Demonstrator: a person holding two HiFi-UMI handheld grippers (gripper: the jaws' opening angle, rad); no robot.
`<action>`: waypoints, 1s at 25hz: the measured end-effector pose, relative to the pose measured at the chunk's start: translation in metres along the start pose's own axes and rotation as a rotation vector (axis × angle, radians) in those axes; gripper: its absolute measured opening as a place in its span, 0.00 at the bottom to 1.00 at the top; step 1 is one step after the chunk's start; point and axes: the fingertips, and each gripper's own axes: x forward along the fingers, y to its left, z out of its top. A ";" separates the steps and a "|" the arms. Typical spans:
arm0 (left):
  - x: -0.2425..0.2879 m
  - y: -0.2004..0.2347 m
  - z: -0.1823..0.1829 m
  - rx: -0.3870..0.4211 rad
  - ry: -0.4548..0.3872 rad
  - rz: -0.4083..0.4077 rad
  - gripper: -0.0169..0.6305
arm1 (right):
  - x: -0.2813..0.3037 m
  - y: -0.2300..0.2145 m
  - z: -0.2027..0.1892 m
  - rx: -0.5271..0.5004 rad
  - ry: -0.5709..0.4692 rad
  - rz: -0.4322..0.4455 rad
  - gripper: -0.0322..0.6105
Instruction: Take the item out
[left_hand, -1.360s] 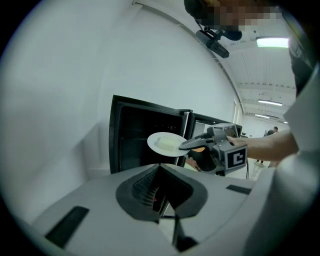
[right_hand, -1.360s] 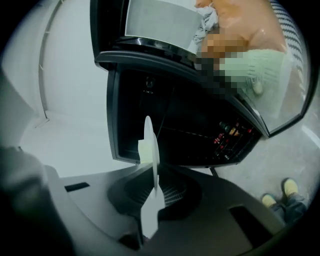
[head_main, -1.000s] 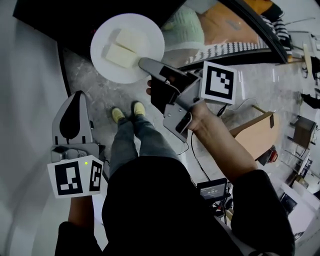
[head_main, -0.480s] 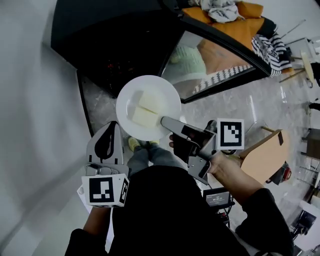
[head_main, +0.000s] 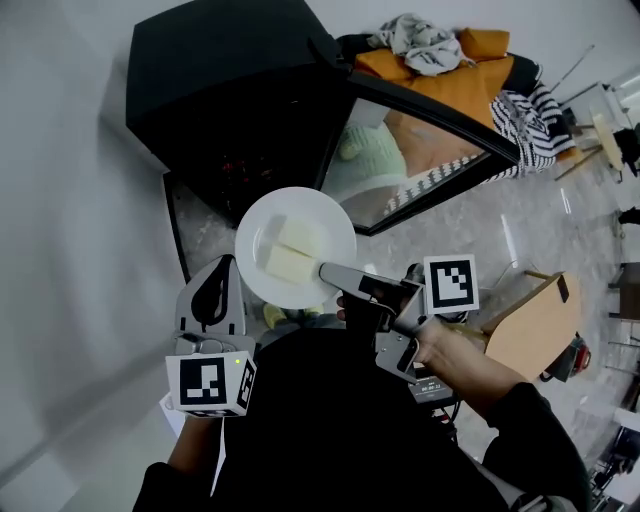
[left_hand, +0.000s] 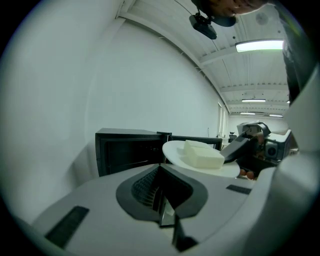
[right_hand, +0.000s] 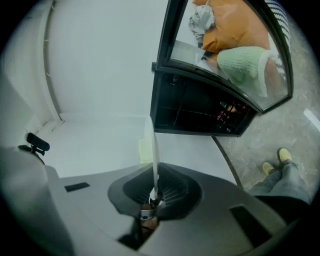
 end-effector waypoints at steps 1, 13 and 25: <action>0.002 0.000 -0.001 0.000 0.000 -0.002 0.04 | -0.001 -0.002 0.000 0.008 -0.002 0.000 0.09; 0.008 0.000 0.003 0.021 -0.021 -0.024 0.04 | -0.003 -0.003 0.002 -0.022 -0.042 0.009 0.09; 0.013 0.005 0.007 0.026 -0.025 -0.029 0.04 | 0.002 -0.003 0.005 -0.003 -0.050 0.019 0.09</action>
